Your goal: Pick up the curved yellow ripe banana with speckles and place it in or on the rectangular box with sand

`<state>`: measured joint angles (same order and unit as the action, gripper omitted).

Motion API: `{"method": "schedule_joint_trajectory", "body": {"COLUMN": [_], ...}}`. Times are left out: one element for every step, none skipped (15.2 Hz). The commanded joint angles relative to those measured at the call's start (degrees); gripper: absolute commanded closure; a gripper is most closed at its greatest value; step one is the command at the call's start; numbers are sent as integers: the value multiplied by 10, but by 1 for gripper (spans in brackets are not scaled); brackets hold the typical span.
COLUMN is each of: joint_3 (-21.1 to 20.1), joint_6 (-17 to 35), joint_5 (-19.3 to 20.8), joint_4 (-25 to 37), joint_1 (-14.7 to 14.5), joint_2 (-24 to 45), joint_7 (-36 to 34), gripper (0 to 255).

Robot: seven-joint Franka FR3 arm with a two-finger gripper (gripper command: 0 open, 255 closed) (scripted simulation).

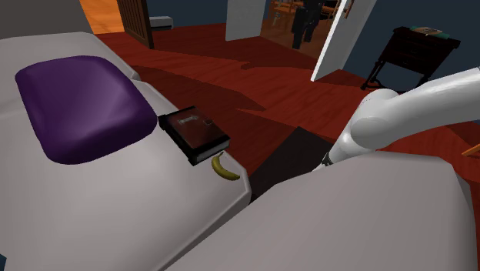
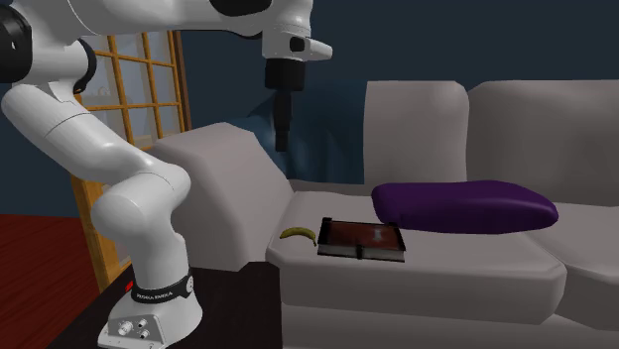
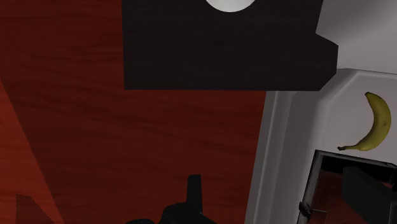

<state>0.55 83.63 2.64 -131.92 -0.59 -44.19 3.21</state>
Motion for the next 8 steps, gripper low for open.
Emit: {"method": "schedule_joint_trajectory", "body": {"joint_3": [0,-9,-17,-26,-35,-45,-54,-64], "joint_6": [0,13,26,40,53,67,81,96], "joint_5": [0,-7,-14,-22,-30,-37,-45,-53], "joint_4": [0,-17,-33,-49,-64,-79,-93,-106], "joint_1": [0,-3,-7,-10,-14,-18,-22,-27], "joint_2": [0,-5,-9,-12,-15,-17,-18,-18], "joint_7": [0,-10,-21,-31,-41,-51,-61,-71], "gripper": [0,0,0,0,0,0,0,0]}}
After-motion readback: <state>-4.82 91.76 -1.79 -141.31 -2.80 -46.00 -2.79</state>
